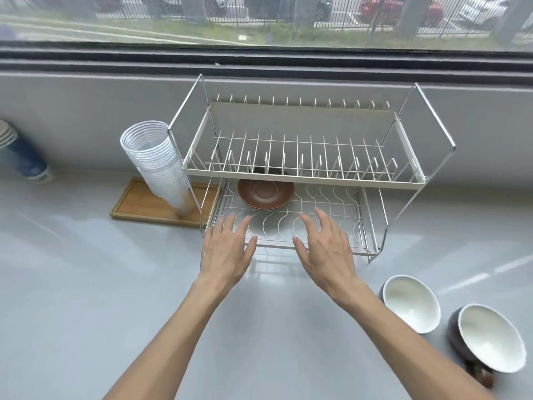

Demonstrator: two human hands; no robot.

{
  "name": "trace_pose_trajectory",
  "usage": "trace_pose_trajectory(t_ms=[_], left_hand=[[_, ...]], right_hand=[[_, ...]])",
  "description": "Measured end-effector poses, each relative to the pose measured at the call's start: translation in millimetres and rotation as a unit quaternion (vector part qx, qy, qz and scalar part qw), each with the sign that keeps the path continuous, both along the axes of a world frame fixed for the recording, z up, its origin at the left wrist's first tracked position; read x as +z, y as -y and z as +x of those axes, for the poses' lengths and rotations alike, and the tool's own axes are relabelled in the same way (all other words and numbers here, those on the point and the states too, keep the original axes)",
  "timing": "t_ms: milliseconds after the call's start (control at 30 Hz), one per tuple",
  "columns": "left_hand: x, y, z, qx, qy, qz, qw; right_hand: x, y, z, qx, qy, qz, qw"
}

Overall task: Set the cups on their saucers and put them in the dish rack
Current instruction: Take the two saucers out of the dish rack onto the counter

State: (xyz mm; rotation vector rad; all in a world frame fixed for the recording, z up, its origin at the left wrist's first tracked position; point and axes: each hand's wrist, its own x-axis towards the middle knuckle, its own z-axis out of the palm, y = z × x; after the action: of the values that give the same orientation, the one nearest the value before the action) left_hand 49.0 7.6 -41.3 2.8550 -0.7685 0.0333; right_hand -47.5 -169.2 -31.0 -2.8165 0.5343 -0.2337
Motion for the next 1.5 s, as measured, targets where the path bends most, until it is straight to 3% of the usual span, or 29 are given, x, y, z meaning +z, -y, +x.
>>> trace_pose_trajectory(t_ms=[300,500,700,933,1267,1500], left_hand=[[3,29,67,0.070,-0.112,-0.111,0.985],[7,51,106,0.203,-0.283,-0.263,0.900],[-2,63,127,0.214,-0.323,-0.346,0.855],[-5,71,135,0.243,-0.374,-0.413,0.794],[-8,68,118,0.279,-0.382,-0.409,0.780],[0,63,84,0.257,-0.398,-0.422,0.773]], right_hand=[[-7,17,71,-0.012,-0.013,0.069,0.997],[-11,32,120,-0.034,-0.013,0.149,0.988],[-17,43,152,-0.109,-0.059,0.316,0.941],[-21,50,156,-0.129,-0.067,0.380,0.913],[-17,42,138,-0.133,-0.061,0.415,0.898],[-12,36,105,-0.149,-0.040,0.379,0.912]])
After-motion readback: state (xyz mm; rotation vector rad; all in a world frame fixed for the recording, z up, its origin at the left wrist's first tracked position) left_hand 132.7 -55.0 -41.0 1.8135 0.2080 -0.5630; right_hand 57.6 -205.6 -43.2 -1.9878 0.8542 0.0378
